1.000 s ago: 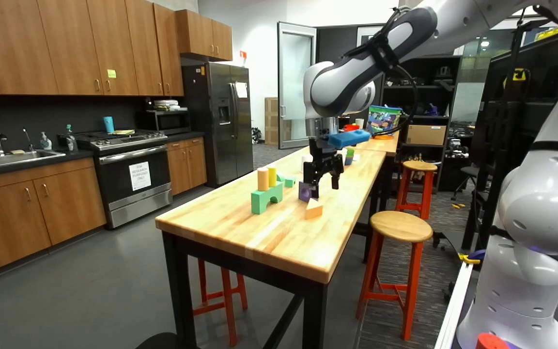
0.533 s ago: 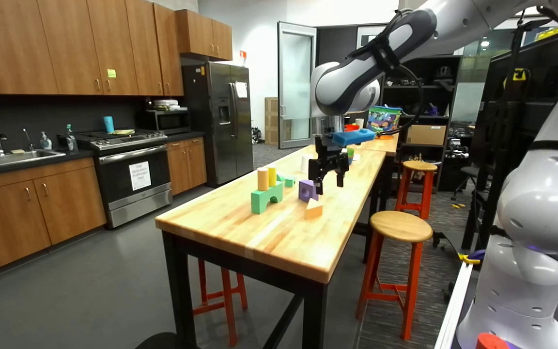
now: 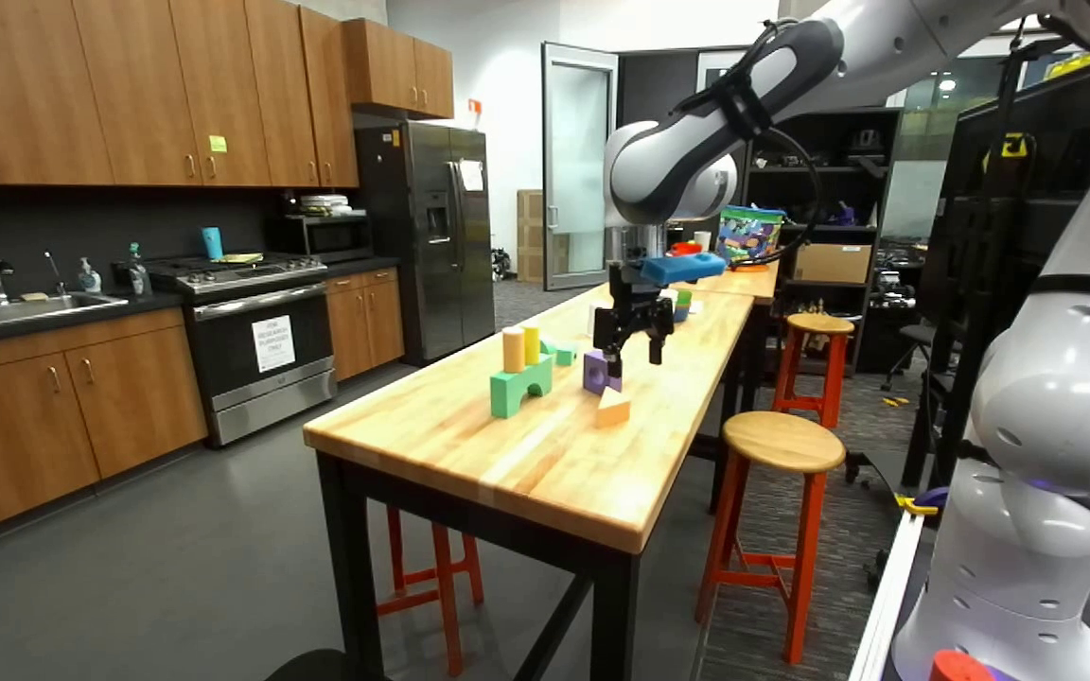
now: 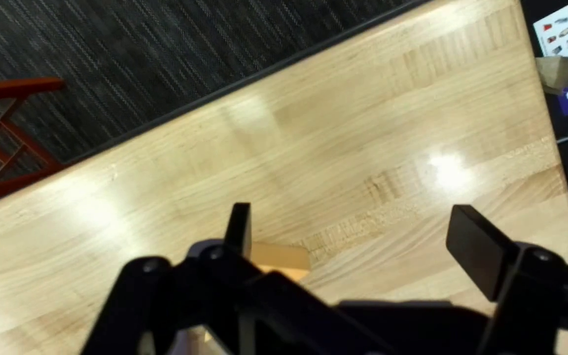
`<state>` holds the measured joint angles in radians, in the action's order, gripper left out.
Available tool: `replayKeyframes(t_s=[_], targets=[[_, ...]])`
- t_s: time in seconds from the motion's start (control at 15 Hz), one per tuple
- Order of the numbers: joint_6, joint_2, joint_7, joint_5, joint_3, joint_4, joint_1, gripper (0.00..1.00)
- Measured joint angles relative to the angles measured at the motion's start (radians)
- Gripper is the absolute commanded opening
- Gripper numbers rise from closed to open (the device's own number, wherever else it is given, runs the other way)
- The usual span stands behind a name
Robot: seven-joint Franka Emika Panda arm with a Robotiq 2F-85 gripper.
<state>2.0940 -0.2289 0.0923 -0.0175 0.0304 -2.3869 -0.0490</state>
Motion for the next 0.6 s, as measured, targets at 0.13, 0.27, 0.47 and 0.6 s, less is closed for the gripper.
replayKeyframes(t_s=[0.13,0.27,0.47,0.6], targets=[[0.03,0.032,0.003,-0.006,0.004,0.046,-0.001,1.0],[0.054,0.078,0.014,-0.007,0.012,0.111,-0.005,1.0],[0.069,0.154,0.02,-0.007,0.031,0.21,-0.015,1.0],[0.069,0.2,0.024,-0.007,0.045,0.265,-0.025,1.0]])
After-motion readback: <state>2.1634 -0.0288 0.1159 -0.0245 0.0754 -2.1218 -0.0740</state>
